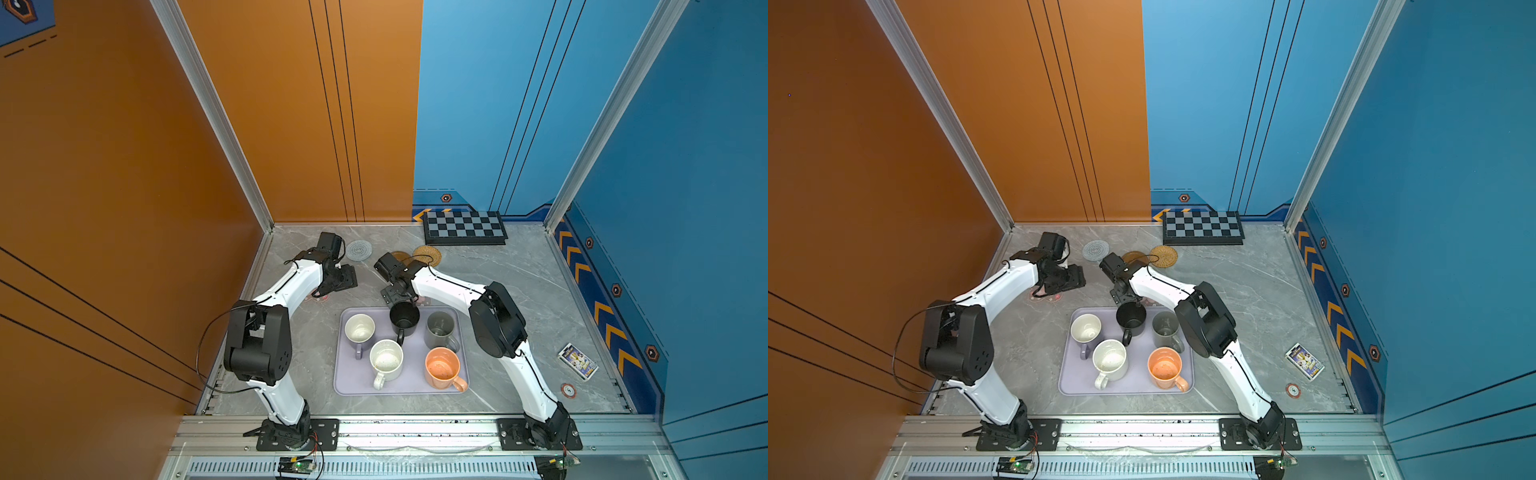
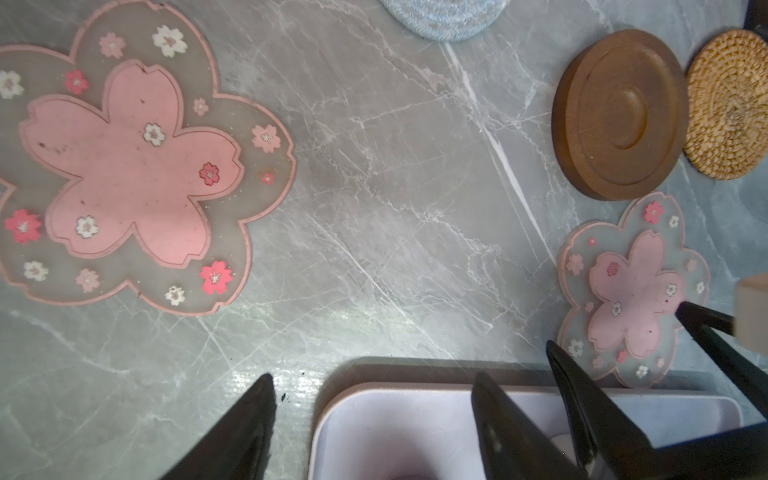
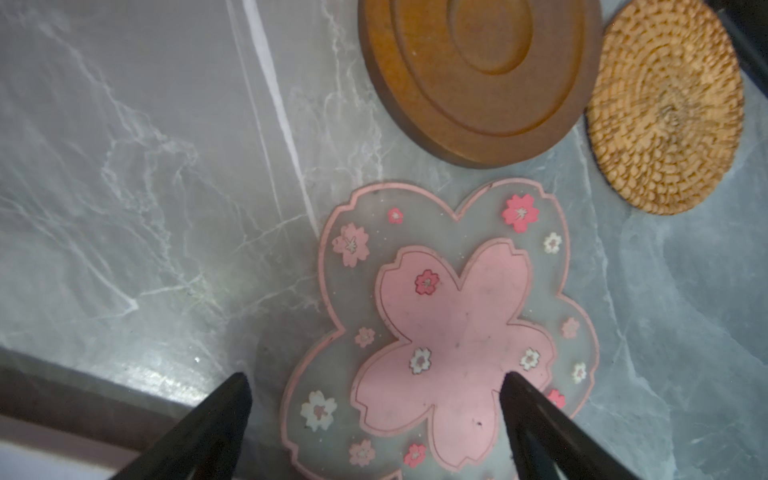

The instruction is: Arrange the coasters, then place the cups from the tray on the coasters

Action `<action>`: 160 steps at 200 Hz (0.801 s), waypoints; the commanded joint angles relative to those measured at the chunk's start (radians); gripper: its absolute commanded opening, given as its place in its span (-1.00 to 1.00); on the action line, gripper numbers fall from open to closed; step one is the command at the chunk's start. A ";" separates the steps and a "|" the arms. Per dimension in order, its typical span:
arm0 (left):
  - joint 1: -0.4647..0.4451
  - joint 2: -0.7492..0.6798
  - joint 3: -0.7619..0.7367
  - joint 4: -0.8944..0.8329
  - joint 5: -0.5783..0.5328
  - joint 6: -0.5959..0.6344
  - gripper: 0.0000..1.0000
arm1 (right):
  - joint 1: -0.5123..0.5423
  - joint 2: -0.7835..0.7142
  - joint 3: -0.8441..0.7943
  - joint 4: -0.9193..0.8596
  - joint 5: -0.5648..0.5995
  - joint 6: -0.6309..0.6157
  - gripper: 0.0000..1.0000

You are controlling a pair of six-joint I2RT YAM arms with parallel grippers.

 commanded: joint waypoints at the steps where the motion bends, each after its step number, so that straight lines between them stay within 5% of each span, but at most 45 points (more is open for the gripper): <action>1: 0.002 0.013 -0.018 -0.004 0.016 -0.005 0.51 | 0.012 0.024 0.027 -0.066 0.068 -0.019 0.92; 160: -0.003 0.003 -0.035 -0.005 0.005 0.000 0.50 | -0.093 0.022 0.012 -0.129 0.115 0.140 0.88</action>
